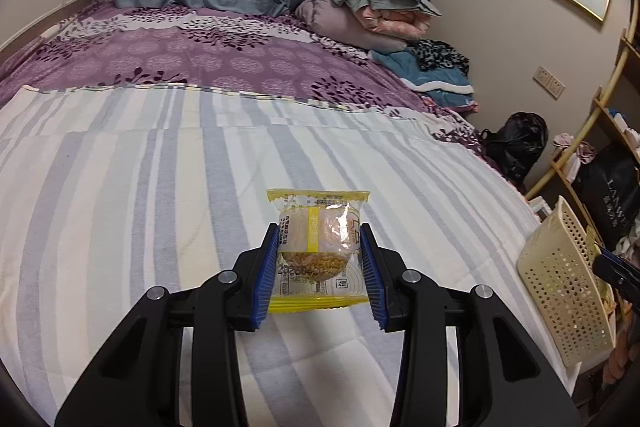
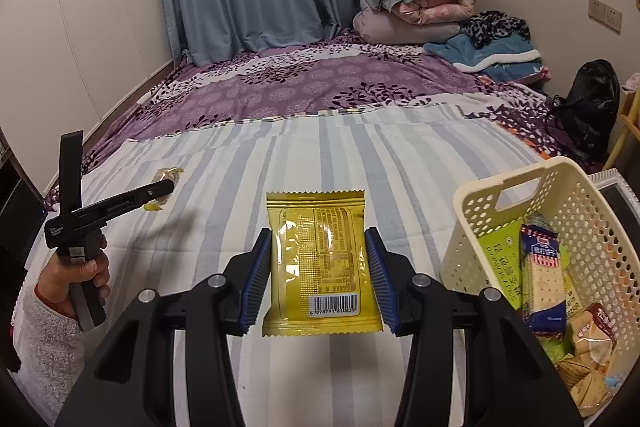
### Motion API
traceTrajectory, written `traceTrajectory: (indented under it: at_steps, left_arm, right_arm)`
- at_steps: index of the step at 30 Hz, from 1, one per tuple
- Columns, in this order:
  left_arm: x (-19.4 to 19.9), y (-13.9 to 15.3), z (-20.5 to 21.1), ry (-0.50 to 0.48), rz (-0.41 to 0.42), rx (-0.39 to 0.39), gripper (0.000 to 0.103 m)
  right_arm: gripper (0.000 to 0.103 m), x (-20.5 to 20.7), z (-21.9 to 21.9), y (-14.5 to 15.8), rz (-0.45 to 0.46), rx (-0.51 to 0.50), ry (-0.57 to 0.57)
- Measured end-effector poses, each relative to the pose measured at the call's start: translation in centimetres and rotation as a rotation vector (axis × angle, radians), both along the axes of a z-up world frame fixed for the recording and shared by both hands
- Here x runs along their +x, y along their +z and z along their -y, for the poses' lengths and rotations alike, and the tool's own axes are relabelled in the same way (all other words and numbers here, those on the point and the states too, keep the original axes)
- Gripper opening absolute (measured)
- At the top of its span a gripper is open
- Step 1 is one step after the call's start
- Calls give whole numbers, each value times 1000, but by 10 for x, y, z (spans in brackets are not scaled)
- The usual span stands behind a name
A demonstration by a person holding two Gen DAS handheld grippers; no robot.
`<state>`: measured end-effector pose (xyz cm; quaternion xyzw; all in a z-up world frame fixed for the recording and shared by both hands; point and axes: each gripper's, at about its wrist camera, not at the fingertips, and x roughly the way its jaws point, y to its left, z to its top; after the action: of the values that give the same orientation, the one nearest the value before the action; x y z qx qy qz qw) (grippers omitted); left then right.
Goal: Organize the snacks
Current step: 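Carry the yellow packet into the basket and open the right tool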
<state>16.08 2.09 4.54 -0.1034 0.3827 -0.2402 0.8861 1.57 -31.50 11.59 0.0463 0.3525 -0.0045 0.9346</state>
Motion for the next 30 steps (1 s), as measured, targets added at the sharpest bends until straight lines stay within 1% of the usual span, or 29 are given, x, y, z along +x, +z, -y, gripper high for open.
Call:
traceTrajectory:
  at_steps: [9, 15, 17, 25, 30]
  left_arm:
    - [-12, 10, 17, -89, 0, -79, 40]
    - [-24, 19, 33, -148, 19, -97, 40]
    - [-28, 22, 40, -162, 27, -92, 40]
    - [-44, 31, 70, -228, 49, -23, 40]
    - [-57, 37, 86, -275, 61, 3, 40]
  right_arm:
    - [47, -23, 42, 10, 47, -4, -111]
    - [47, -48, 81, 9, 57, 7, -208]
    - [47, -56, 93, 9, 58, 9, -238]
    - [47, -79, 134, 11, 72, 10, -336]
    - [47, -88, 150, 7, 65, 55, -373]
